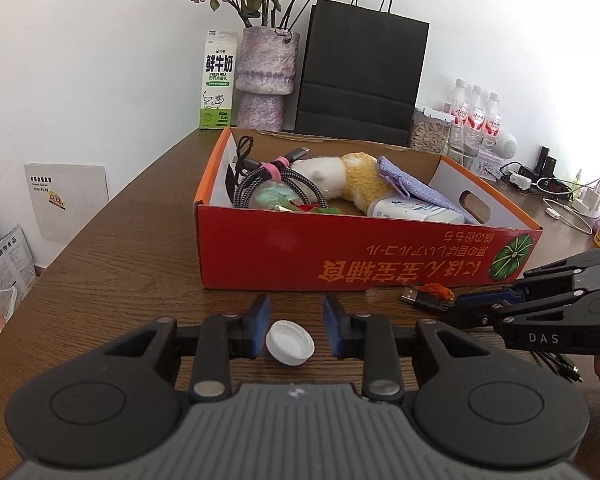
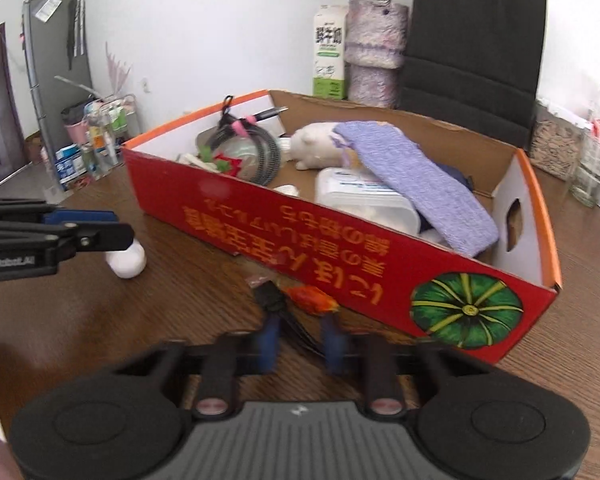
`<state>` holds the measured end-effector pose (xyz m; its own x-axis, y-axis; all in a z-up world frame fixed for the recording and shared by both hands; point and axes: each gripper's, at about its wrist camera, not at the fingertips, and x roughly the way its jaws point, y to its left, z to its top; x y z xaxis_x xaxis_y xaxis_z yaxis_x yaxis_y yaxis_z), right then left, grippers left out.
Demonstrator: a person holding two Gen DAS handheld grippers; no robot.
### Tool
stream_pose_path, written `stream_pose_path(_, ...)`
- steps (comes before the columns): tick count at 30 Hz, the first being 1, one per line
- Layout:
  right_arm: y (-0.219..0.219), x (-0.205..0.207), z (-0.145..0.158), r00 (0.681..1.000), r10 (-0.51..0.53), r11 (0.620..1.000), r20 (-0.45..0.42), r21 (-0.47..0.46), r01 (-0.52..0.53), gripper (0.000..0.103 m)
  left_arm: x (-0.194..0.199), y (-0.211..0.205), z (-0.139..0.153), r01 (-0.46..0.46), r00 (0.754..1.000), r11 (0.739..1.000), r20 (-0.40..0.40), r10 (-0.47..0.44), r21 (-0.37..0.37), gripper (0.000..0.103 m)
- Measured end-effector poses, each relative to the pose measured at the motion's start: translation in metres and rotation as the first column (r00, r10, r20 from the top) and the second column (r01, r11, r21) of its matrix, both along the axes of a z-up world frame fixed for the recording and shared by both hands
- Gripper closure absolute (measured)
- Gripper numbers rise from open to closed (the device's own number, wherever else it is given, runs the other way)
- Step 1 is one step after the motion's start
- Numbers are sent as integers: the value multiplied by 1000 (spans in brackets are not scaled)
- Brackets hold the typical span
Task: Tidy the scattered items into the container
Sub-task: 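Lift the cap and cable and carry both toward the box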
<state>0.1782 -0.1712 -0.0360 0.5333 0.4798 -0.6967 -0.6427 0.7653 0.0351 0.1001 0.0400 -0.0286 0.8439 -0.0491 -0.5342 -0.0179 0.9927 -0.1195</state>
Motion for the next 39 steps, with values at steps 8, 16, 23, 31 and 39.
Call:
stream_pose_path(8, -5, -19, 10, 999, -22, 999, 27, 39, 21, 98, 0, 4, -4, -1, 1000, 1000, -2, 1, -10, 74)
stream_pose_path(16, -16, -36, 24, 994, -58, 994, 93, 98, 48, 98, 1, 4, -10, -3, 1000, 1000, -31, 3, -2, 64)
stream_pose_path(23, -26, -43, 18, 992, -95, 988, 84, 128, 84, 98, 7, -4, -20, -3, 998, 998, -66, 6, 57, 49)
stream_pose_path(31, -37, -53, 36, 981, -133, 977, 143, 187, 105, 98, -4, -3, -2, 6, 1000, 999, 8, -6, 50, 74)
stream_pose_path(39, -46, -61, 72, 951, -187, 948, 245, 301, 108, 98, -14, -4, 44, 11, 987, 999, 160, -17, 34, 74)
